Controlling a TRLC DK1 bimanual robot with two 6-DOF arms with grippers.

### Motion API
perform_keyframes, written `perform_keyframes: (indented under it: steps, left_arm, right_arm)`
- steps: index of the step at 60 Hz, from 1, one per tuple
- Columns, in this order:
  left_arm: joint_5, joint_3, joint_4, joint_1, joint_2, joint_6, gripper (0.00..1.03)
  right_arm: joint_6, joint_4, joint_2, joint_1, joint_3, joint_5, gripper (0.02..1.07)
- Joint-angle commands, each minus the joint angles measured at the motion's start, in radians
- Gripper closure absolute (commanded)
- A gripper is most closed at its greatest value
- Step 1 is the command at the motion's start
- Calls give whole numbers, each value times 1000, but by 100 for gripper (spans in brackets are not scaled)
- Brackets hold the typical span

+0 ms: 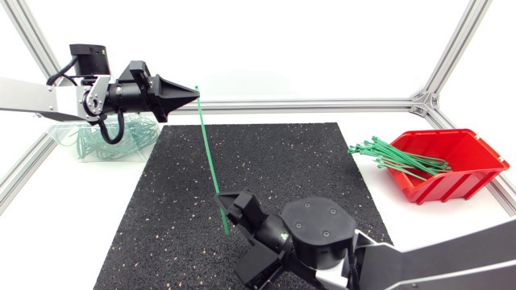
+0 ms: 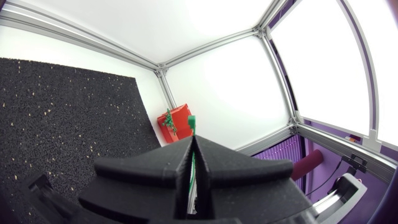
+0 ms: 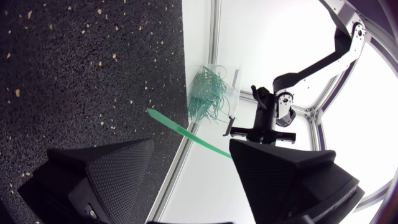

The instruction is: Take a green cable tie from the red box, thread the tail through the head to close it, then place it in the transparent bin on the left.

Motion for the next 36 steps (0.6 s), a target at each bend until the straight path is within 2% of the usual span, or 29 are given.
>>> perform_keyframes:
  steps: [1,24,30,36]
  left_arm:
    - [30,24,-10,1,22,-32,100]
    - [79,-27,-8,-7,17,23,100]
    - [76,-33,-8,-15,17,31,100]
    - [76,-42,-7,-18,19,42,100]
  right_arm:
    - [-45,28,31,10,-23,-12,23]
    - [-114,39,34,10,-22,-64,24]
    - [-120,40,28,13,-25,-71,37]
    - [-120,43,20,13,-28,-74,39]
